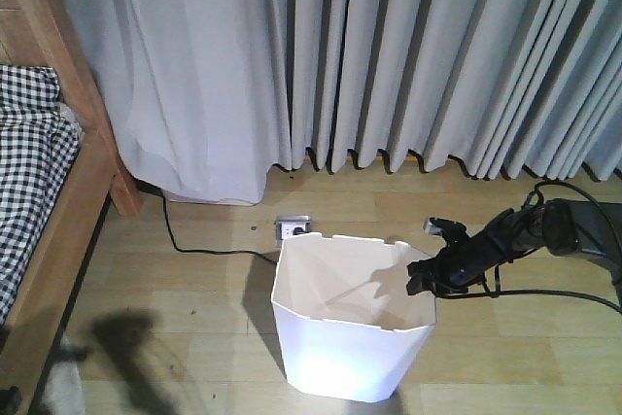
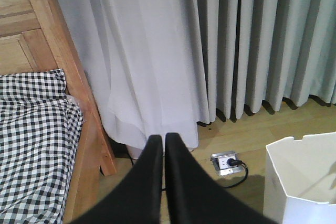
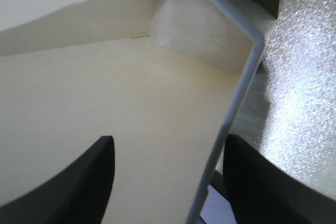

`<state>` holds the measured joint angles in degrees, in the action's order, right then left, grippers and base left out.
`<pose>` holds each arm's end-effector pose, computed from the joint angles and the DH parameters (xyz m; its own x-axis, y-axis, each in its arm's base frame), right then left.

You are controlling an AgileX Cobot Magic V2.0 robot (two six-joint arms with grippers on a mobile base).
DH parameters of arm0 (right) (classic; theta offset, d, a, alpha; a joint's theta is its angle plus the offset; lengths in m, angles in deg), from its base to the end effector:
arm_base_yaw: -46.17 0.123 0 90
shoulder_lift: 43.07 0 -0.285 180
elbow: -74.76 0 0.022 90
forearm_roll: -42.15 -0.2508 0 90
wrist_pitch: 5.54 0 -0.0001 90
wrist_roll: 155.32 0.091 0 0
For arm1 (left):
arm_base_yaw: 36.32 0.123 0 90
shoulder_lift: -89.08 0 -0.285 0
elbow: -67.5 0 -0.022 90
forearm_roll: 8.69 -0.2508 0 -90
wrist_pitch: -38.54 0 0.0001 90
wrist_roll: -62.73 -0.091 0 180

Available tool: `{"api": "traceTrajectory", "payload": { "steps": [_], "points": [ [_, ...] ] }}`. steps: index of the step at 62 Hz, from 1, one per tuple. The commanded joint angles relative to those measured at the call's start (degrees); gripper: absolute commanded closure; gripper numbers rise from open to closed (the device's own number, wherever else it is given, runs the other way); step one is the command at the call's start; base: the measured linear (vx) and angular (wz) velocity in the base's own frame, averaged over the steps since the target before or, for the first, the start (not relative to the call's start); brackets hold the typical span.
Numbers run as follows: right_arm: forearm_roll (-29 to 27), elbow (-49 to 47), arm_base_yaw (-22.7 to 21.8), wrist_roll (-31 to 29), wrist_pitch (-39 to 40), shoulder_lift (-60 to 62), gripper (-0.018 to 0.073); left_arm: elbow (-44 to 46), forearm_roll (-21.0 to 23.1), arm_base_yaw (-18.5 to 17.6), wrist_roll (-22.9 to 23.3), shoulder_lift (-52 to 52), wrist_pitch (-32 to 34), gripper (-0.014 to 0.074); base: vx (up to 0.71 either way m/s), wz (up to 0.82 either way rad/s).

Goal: Move trash bin to bedside with robot
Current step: 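Open the right gripper and lift it away from the bin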

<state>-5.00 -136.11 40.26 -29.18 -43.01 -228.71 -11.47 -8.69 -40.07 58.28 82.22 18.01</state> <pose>0.4091 -0.0015 -0.2039 -0.9925 -0.1044 -0.0635 -0.1218 0.8883 0.4429 0.0528 -0.0035 0.1715 -0.2751 0.0958 -0.9566 0.0870 0.9934 0.0744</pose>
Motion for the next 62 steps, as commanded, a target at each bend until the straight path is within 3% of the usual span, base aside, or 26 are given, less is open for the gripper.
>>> {"api": "traceTrajectory", "payload": {
  "steps": [1,9,19,27,37,53,62],
  "points": [
    [-2.2,-0.8,-0.6,-0.4,-2.7,4.3,0.0122,-1.0,0.0,0.0,0.3,1.2,4.0,0.0603,0.00,0.00],
    [1.0,-0.6,-0.8,1.9,-1.8,5.5,0.0122,-1.0,0.0,0.0,0.3,1.2,4.0,0.0603,0.00,0.00],
    [9.9,-0.5,-0.8,13.5,1.9,7.5,0.0122,-1.0,0.0,0.0,0.3,1.2,4.0,0.0603,0.00,0.00],
    [18.5,-0.5,-0.7,18.9,0.2,8.7,0.0122,-1.0,0.0,0.0,0.3,1.2,4.0,0.0603,0.00,0.00],
    [24.9,0.4,-0.5,25.4,-2.4,11.2,0.0122,-1.0,0.0,0.0,0.3,1.2,4.0,0.0603,0.00,0.00],
    [27.6,22.4,0.8,25.9,16.7,26.1,0.0122,-1.0,0.0,0.0,0.3,1.2,4.0,0.0603,0.00,0.00],
    [27.6,33.4,0.8,23.9,19.7,36.3,0.0122,-1.0,0.0,0.0,0.3,1.2,4.0,0.0603,0.00,0.00]
  ]
}}
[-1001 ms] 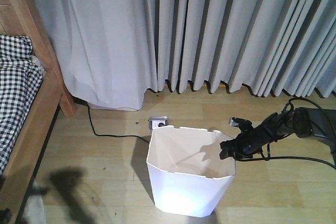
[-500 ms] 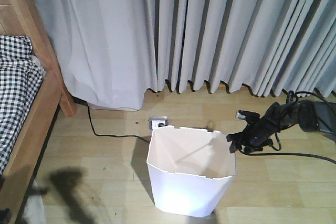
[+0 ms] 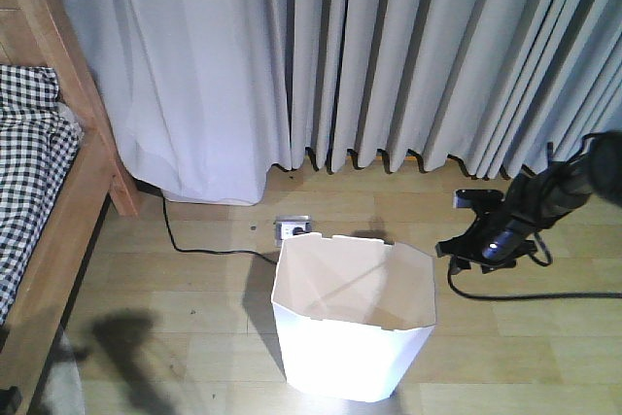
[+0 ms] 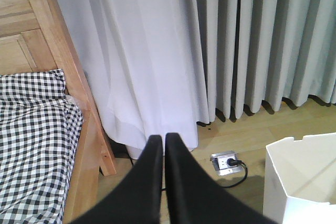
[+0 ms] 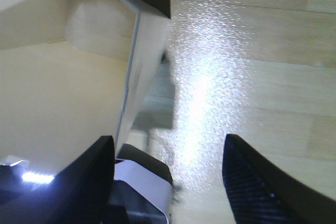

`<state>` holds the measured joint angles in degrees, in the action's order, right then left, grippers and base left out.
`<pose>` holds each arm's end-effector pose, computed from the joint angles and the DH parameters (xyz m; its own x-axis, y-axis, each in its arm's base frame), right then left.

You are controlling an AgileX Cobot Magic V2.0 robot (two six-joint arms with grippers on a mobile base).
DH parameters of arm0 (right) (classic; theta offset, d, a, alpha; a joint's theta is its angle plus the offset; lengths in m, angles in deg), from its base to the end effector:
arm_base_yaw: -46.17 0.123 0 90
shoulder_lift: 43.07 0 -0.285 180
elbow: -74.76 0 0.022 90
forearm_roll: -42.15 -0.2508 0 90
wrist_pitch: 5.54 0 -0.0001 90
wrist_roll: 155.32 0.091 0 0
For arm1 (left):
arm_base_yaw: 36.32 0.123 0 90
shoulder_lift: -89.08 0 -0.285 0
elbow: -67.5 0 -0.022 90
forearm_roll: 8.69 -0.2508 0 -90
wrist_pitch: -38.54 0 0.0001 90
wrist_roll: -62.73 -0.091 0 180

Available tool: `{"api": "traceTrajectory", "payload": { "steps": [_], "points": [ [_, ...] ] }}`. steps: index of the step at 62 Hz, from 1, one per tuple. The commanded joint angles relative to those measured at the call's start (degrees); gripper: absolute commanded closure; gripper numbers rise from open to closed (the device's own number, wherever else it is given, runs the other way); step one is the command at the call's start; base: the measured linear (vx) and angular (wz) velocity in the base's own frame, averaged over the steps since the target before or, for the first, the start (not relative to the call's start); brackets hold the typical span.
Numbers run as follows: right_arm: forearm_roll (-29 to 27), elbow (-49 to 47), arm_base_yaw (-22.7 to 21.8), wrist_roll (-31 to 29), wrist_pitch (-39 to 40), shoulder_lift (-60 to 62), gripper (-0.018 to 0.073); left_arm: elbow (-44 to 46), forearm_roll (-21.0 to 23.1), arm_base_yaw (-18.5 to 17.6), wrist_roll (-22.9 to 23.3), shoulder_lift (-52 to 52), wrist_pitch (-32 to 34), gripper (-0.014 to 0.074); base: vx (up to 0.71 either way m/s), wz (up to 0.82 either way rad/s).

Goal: Move trash bin to bedside with robot
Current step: 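Open the right gripper and lift it away from the bin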

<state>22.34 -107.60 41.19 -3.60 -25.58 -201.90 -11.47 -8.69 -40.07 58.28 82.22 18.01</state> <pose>0.3926 -0.0236 -0.0853 -0.9920 -0.0795 -0.0982 -0.0894 0.9909 0.1008 0.0528 -0.0035 0.1715 -0.2751 0.0958 -0.9566 0.0870 0.9934 0.0744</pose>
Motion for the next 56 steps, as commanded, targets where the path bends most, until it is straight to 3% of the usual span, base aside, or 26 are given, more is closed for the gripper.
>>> {"api": "traceTrajectory", "payload": {
  "steps": [1,21,47,56],
  "points": [
    [0.2,6.2,-0.1,-2.0,2.3,10.6,0.0122,-1.0,0.0,0.0,0.3,1.2,4.0,0.0603,0.00,0.00],
    [0.2,21.4,-0.1,-2.4,2.4,42.7,0.0122,-1.0,0.0,0.0,0.3,1.2,4.0,0.0603,0.00,0.00],
    [-0.3,32.8,-0.1,-1.9,0.3,83.3,0.0122,-1.0,0.0,0.0,0.3,1.2,4.0,0.0603,0.00,0.00],
    [-0.3,38.8,-0.1,-0.9,3.5,98.9,0.0122,-1.0,0.0,0.0,0.3,1.2,4.0,0.0603,0.00,0.00]
  ]
}}
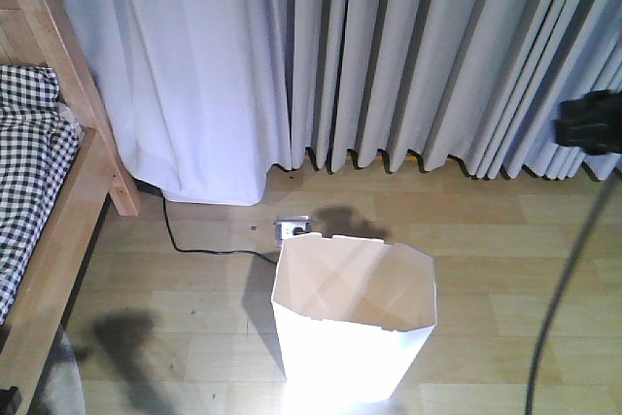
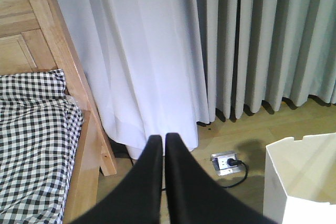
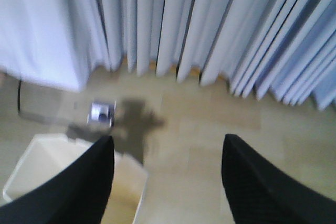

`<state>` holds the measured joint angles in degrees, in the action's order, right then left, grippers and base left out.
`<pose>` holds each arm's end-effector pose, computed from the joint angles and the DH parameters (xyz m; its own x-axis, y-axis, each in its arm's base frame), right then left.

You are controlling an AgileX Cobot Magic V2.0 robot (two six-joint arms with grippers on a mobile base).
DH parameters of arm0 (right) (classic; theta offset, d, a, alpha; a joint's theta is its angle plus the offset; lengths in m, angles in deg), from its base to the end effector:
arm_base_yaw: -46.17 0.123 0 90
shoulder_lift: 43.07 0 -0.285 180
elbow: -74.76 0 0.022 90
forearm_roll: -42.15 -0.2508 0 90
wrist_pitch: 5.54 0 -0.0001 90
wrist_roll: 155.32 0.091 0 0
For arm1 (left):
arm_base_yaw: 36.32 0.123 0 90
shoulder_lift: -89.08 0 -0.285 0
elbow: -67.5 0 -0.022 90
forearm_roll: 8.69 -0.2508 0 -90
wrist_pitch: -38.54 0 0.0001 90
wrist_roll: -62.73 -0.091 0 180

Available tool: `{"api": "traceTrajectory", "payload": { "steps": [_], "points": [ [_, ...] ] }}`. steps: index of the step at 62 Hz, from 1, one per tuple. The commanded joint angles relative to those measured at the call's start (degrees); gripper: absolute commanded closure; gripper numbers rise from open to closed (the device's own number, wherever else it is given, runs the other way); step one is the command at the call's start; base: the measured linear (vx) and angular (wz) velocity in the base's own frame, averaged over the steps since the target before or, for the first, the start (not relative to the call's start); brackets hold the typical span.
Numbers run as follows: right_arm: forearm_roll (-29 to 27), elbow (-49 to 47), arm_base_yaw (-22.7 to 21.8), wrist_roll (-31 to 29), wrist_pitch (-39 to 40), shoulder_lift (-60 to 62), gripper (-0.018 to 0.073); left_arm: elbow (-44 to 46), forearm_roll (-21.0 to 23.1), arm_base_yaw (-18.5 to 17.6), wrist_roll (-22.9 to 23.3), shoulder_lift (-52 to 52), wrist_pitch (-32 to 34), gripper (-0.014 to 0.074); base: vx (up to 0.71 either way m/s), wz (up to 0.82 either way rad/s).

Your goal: Move trash bin to bedside with robot

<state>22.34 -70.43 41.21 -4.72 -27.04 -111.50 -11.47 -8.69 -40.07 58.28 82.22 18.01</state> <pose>0.2197 -0.0077 0.3020 -0.5378 -0.1412 -0.8312 -0.1209 0.9886 -0.0897 0.0528 -0.0035 0.1715 -0.2751 0.0958 -0.9566 0.0870 0.9934 0.0744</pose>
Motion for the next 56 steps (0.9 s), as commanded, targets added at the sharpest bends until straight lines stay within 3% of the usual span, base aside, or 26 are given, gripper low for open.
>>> {"api": "traceTrajectory", "payload": {
  "steps": [1,24,40,56],
  "points": [
    [-0.5,2.6,-0.2,0.3,5.6,10.8,0.0122,-1.0,0.0,0.0,0.3,1.2,4.0,0.0603,0.00,0.00],
    [-9.4,23.3,0.6,0.3,17.7,41.9,0.0122,-1.0,0.0,0.0,0.3,1.2,4.0,0.0603,0.00,0.00],
    [-9.4,30.7,1.8,0.2,15.3,51.0,0.0123,-1.0,0.0,0.0,0.3,1.2,4.0,0.0603,0.00,0.00],
    [-9.4,31.1,1.7,0.2,15.4,51.3,0.0123,-1.0,0.0,0.0,0.3,1.2,4.0,0.0603,0.00,0.00]
  ]
}}
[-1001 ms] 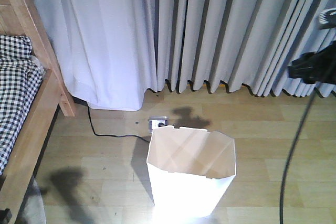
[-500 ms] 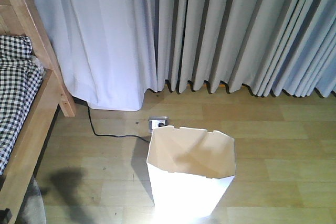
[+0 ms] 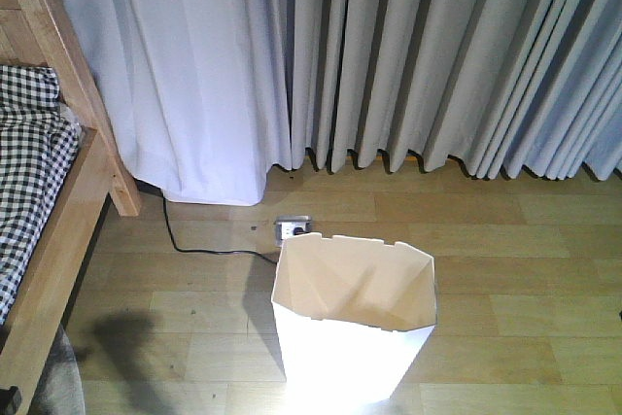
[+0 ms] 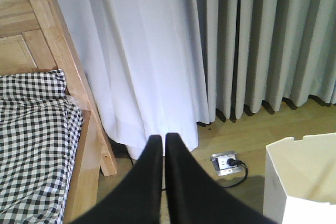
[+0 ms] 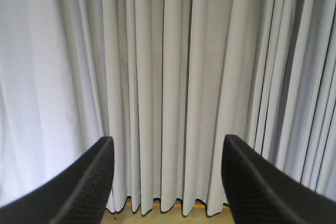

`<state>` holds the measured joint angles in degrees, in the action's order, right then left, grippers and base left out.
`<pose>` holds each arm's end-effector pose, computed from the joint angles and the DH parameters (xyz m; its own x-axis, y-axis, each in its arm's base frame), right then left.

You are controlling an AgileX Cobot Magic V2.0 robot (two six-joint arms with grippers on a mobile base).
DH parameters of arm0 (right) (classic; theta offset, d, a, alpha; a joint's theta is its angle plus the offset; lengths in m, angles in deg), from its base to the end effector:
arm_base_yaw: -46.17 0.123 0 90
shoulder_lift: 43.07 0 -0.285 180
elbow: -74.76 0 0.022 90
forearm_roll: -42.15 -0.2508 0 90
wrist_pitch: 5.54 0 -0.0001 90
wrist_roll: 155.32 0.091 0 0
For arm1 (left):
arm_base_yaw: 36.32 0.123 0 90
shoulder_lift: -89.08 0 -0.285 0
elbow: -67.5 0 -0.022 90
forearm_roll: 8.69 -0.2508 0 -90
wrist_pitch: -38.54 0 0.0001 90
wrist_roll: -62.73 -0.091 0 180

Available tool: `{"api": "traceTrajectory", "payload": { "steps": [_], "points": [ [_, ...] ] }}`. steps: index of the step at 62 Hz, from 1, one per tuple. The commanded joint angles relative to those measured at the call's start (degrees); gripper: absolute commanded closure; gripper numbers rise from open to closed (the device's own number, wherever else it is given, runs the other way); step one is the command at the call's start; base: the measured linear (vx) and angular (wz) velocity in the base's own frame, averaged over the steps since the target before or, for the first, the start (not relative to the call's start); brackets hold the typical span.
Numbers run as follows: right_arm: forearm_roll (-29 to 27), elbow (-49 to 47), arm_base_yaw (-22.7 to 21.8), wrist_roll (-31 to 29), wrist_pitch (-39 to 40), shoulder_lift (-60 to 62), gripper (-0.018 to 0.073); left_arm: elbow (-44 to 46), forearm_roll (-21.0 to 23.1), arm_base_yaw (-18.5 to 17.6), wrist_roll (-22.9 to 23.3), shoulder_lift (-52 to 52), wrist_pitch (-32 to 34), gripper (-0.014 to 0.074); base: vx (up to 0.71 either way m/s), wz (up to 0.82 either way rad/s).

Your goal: Move trash bin to bedside with robot

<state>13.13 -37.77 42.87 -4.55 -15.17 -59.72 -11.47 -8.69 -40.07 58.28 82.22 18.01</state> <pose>0.0651 0.0037 0.2481 -0.0444 -0.0071 -0.9990 -0.0240 0.9997 -0.0060 0.0528 -0.0035 0.1715 -0.2751 0.0958 -0.9566 0.0870 0.9934 0.0744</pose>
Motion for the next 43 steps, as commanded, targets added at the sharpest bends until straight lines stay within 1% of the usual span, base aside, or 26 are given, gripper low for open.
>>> {"api": "traceTrajectory", "payload": {
  "steps": [1,10,14,18,26,27,43],
  "points": [
    [-0.2,-1.5,0.1,0.0,3.5,-0.5,0.0123,-1.0,0.0,0.0,0.3,1.2,4.0,0.0603,0.00,0.00],
    [0.2,-1.5,-0.1,-0.1,3.3,-0.5,0.0130,-1.0,0.0,0.0,0.3,1.2,4.0,0.0603,0.00,0.00],
    [0.4,-1.5,-0.1,-0.6,3.4,-0.5,0.0174,-1.0,0.0,0.0,0.3,1.2,4.0,0.0603,0.00,0.00],
    [0.4,-1.5,-0.1,-1.1,3.2,-0.5,0.0274,-1.0,0.0,0.0,0.3,1.2,4.0,0.0603,0.00,0.00],
    [0.0,-1.5,-0.1,-1.1,2.4,-0.5,0.0555,-1.0,0.0,0.0,0.3,1.2,4.0,0.0603,0.00,0.00],
    [0.0,-1.5,-0.1,-1.1,2.4,-0.5,0.0575,-1.0,0.0,0.0,0.3,1.2,4.0,0.0603,0.00,0.00],
    [-0.1,-1.5,-0.1,-1.0,2.4,-0.5,0.0567,-1.0,0.0,0.0,0.3,1.2,4.0,0.0603,0.00,0.00]
  ]
}}
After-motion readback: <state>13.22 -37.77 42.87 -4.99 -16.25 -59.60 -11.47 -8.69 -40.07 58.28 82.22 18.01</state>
